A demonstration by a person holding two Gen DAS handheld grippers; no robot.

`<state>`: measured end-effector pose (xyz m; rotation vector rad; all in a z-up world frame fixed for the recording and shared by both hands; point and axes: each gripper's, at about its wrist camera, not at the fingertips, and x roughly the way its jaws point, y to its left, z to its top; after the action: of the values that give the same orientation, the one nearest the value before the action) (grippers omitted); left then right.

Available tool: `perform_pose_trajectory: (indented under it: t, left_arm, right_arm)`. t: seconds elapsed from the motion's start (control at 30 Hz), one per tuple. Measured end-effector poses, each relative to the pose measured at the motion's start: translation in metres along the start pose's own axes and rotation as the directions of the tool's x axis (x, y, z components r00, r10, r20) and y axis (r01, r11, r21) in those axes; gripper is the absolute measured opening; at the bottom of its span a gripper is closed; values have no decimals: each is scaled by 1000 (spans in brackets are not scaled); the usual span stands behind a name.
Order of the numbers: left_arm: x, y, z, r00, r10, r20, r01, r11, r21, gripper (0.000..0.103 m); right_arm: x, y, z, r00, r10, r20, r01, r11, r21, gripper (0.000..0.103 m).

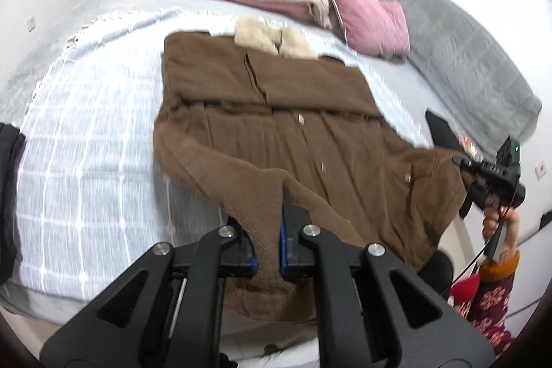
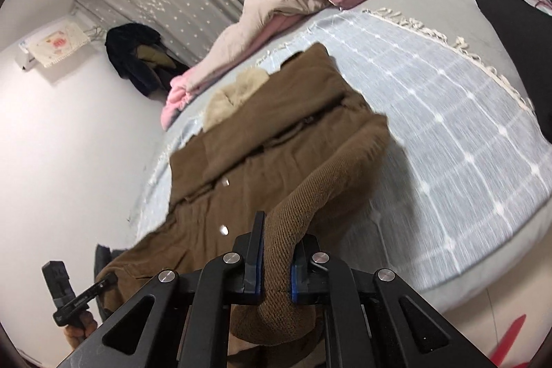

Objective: Fold large clothes
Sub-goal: 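Grasp the coat hem with both grippers and lift it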

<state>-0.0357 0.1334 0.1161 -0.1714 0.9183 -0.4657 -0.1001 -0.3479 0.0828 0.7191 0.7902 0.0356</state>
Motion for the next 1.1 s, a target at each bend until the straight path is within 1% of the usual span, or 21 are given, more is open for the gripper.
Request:
perform_pose_trajectory:
  t: [0.17,0.3,0.37,0.4,0.47,0.57,0.63,0.7,0.77,0.8,0.83,0.87,0.9,0.93,0.97,1.0,1.03,1.1]
  left_arm:
    - [7,10,39,999,14,50,-13,1000,-23,10]
    - [18,27,73,997,13,77,-8,998,-69,10]
    - [25,35,88,994,36,103,-27,996,-86,10]
    - [32,39,98,991,54,119,-43,995,-88,10]
    - [45,51,112,989,67,131,-53,993,-108,10]
    - [75,75,134,989,78,122,-56,983,-174,10]
    - [105,95,146,988,102,112,-76,973,-216,10]
    - [135,114,151,988,130,85,-105,962,-251,11]
    - [167,131,151,990,135,40,-119,953,-277,12]
    - [186,141,150,991,134,11,-125,950,-287,15]
    - [204,147,147,991,133,-17,-132,949,-287,15]
    - [217,151,144,989,145,-38,-149,947,-285,15]
    - [226,153,140,986,159,-48,-166,945,-282,15]
    - [235,157,136,986,161,-47,-168,944,-283,15]
    - [237,159,133,988,150,-36,-154,945,-289,16]
    - [236,163,130,992,125,-20,-125,945,-303,16]
    - [233,166,128,996,91,-11,-90,944,-319,16]
    - [226,169,128,999,44,-20,-48,945,-323,20]
  right_arm:
    - [9,4,38,999,5,34,-6,1000,31,10]
    - [20,3,75,998,21,61,-25,998,56,10]
    - [30,5,93,997,25,69,-30,997,64,10]
    - [36,5,103,997,26,73,-31,997,68,10]
    - [52,5,122,996,28,79,-34,997,74,10]
    - [84,5,151,996,18,83,-25,996,83,10]
    - [106,2,167,997,1,81,-7,997,81,10]
    - [133,-6,181,997,-19,80,12,996,84,10]
    - [158,-17,190,997,-37,71,30,995,99,10]
    - [173,-24,194,997,-53,60,46,993,107,10]
    - [187,-31,196,997,-68,43,63,992,111,10]
    - [205,-40,197,996,-89,12,88,990,113,10]
    - [223,-47,195,991,-129,-24,131,985,108,10]
    - [241,-54,191,981,-190,-50,194,977,93,10]
    - [253,-60,186,973,-220,-64,225,971,76,10]
    - [261,-68,181,974,-216,-69,221,972,74,11]
    - [264,-74,178,978,-197,-63,202,976,87,11]
    - [261,-84,176,989,-143,-49,148,982,121,13]
